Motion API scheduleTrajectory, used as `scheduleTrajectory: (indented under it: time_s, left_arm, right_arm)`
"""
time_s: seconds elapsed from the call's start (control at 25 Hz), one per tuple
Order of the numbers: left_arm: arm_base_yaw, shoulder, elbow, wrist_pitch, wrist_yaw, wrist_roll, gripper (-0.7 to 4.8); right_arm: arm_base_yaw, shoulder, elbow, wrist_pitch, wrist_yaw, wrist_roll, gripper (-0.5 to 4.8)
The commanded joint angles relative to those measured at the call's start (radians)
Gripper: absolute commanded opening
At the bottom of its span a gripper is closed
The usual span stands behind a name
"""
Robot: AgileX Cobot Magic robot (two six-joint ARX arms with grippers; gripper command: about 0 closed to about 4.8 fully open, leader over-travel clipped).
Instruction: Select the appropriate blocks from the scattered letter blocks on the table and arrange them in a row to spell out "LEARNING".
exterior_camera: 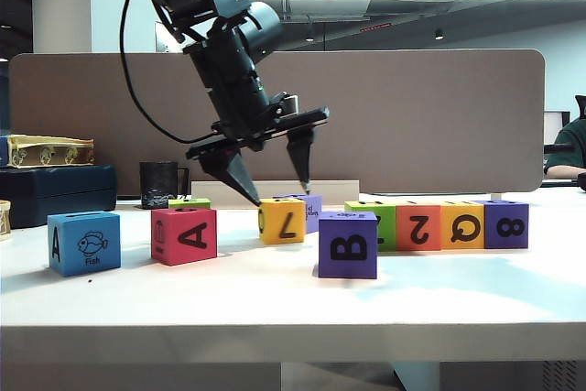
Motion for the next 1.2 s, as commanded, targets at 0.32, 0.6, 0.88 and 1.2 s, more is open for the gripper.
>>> scheduleTrajectory:
  time_s: [0.32,0.6,0.88,1.2]
  left_arm:
    - [-0.01,-0.002,0.002,0.002,-0.094,-0.023,3.5]
    - [-0.01,0.007,0.002,0.006,-0.114,-0.002,3.5]
    - [-0.018,0.007,0.004,0.04,-0.098,-0.028,3.85]
    - [-0.016,0.007,0.005,0.048,-0.098,0.227,4.05]
  right_arm:
    - [0.001,-0.005,0.005,0.007,-0.006,0.0,-0.01]
    - [0.001,-0.005,0.005,0.005,-0.006,0.0,-0.01]
    - [0.001,-0.005,0.005,0.005,-0.006,0.0,-0.01]
    - [0.001,-0.005,0.005,-0.004,-0.008,0.0,-0.01]
